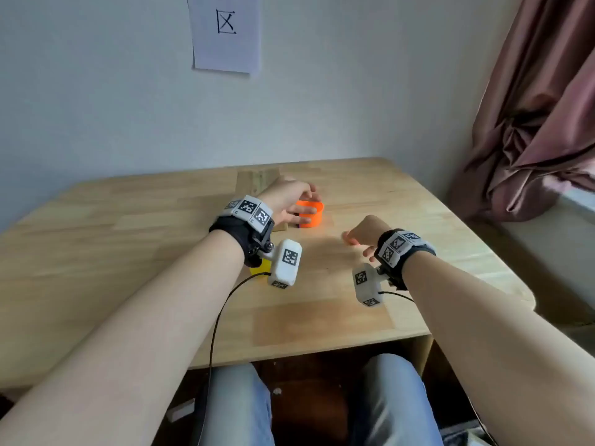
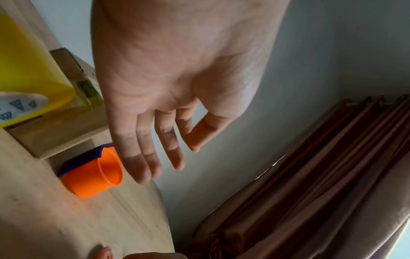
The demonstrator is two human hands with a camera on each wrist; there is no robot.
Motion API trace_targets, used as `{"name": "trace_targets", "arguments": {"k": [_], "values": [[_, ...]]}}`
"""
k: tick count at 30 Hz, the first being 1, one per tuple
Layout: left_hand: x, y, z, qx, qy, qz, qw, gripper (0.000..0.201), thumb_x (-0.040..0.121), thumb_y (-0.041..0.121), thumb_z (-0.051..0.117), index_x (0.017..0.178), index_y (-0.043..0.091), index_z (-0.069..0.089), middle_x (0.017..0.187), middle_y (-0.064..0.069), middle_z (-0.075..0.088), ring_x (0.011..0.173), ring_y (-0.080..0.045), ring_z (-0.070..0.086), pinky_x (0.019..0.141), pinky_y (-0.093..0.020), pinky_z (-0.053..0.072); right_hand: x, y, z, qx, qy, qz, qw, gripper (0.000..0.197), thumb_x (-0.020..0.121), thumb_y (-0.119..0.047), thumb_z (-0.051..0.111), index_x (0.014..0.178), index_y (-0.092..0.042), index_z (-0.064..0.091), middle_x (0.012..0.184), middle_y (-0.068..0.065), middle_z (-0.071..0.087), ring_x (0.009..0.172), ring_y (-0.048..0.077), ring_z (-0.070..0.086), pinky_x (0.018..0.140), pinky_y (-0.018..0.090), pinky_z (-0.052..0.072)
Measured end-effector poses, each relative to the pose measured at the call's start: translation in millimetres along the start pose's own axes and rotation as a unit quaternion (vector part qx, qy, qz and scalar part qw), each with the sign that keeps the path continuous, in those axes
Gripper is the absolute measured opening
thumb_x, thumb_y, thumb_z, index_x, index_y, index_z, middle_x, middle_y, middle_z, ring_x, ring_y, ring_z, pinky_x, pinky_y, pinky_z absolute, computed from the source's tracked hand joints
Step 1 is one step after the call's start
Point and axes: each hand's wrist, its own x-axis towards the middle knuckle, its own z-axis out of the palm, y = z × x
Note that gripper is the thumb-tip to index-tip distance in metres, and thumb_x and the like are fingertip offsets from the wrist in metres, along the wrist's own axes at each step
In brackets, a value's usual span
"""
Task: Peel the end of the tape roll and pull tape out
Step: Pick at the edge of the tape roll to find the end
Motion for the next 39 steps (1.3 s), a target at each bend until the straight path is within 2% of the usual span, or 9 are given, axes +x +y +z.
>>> {"name": "trace_targets", "arguments": {"k": [5, 11, 16, 20, 25, 30, 34, 37, 39], "values": [[22, -3, 8, 0.003, -0.001, -0.014, 1.0, 0.023, 0.087, -0.001, 0.048, 0.099, 0.011, 0.065, 0.111, -0.015, 0.074, 0.081, -0.031, 0.068, 0.068, -0.04, 0.06, 19, 11, 8, -0.039, 0.031, 0.0, 0.999, 0.04, 0.096, -0.045, 0.06, 0.082, -0.008, 0.052, 0.073, 0.006, 0.056, 0.083, 0.032, 0.061, 0.072, 0.034, 0.046], [40, 4, 9, 0.001, -0.012, 0.003, 1.0, 0.024, 0.088, -0.004, 0.047, 0.097, 0.009, 0.065, 0.1, -0.011, 0.073, 0.079, -0.031, 0.069, 0.068, -0.038, 0.06, 38, 11, 20, -0.037, 0.054, -0.022, 0.998, 0.042, 0.095, -0.048, 0.051, 0.086, -0.009, 0.061, 0.083, 0.01, 0.07, 0.076, 0.032, 0.066, 0.068, 0.034, 0.053], [42, 16, -9, 0.025, 0.019, 0.037, 0.999, 0.024, 0.087, -0.004, 0.048, 0.096, 0.01, 0.066, 0.095, -0.008, 0.071, 0.071, -0.024, 0.067, 0.056, -0.029, 0.054, 25, -16, 8, 0.244, -0.045, -0.146, 0.958, 0.023, 0.107, -0.033, 0.047, 0.12, -0.017, 0.059, 0.099, 0.01, 0.076, 0.052, 0.024, 0.064, 0.043, 0.028, 0.053], [39, 21, -39, 0.05, 0.057, 0.042, 0.996, 0.022, 0.088, -0.001, 0.05, 0.094, 0.012, 0.066, 0.096, -0.007, 0.07, 0.066, -0.02, 0.065, 0.051, -0.023, 0.046, 7, -57, 0, 0.299, -0.087, -0.256, 0.915, 0.029, 0.109, -0.028, 0.049, 0.132, -0.011, 0.056, 0.09, 0.015, 0.071, 0.047, 0.021, 0.054, 0.04, 0.026, 0.042], [28, 17, -91, 0.039, 0.116, 0.035, 0.992, 0.022, 0.09, 0.0, 0.05, 0.095, 0.012, 0.068, 0.09, -0.003, 0.068, 0.063, -0.017, 0.062, 0.047, -0.021, 0.04, -8, -98, -2, 0.254, -0.043, -0.345, 0.902, 0.022, 0.107, -0.026, 0.053, 0.119, -0.01, 0.062, 0.073, 0.007, 0.063, 0.044, 0.018, 0.046, 0.038, 0.02, 0.033], [20, 3, -122, 0.045, 0.129, 0.012, 0.991, 0.021, 0.092, 0.003, 0.051, 0.097, 0.015, 0.067, 0.089, 0.0, 0.068, 0.063, -0.015, 0.061, 0.046, -0.021, 0.038, -12, -120, 4, 0.148, 0.036, -0.391, 0.908, 0.026, 0.103, -0.035, 0.058, 0.102, -0.01, 0.065, 0.07, 0.001, 0.065, 0.058, 0.016, 0.058, 0.055, 0.03, 0.046], [21, -19, -141, 0.059, 0.149, -0.041, 0.986, 0.016, 0.091, 0.008, 0.057, 0.099, 0.014, 0.069, 0.093, -0.002, 0.07, 0.066, -0.015, 0.063, 0.048, -0.023, 0.042, -16, -133, 8, 0.063, 0.046, -0.422, 0.903, 0.014, 0.103, -0.028, 0.059, 0.097, -0.016, 0.063, 0.072, -0.015, 0.059, 0.061, -0.001, 0.055, 0.055, 0.018, 0.04], [22, -39, -146, 0.071, 0.112, -0.12, 0.984, 0.018, 0.092, 0.015, 0.063, 0.109, 0.011, 0.066, 0.094, -0.006, 0.069, 0.07, -0.019, 0.063, 0.053, -0.028, 0.048, -16, -143, 10, 0.017, 0.015, -0.431, 0.902, 0.02, 0.104, -0.025, 0.059, 0.097, -0.008, 0.067, 0.066, -0.019, 0.058, 0.054, -0.006, 0.057, 0.051, 0.01, 0.04], [25, -51, -145, 0.066, 0.067, -0.164, 0.982, 0.025, 0.091, 0.025, 0.067, 0.112, 0.012, 0.065, 0.098, -0.008, 0.071, 0.077, -0.022, 0.065, 0.062, -0.032, 0.052, -12, -148, 13, -0.036, 0.004, -0.432, 0.901, 0.024, 0.104, -0.028, 0.059, 0.099, -0.007, 0.069, 0.067, -0.014, 0.059, 0.056, 0.002, 0.056, 0.054, 0.019, 0.042]]}}
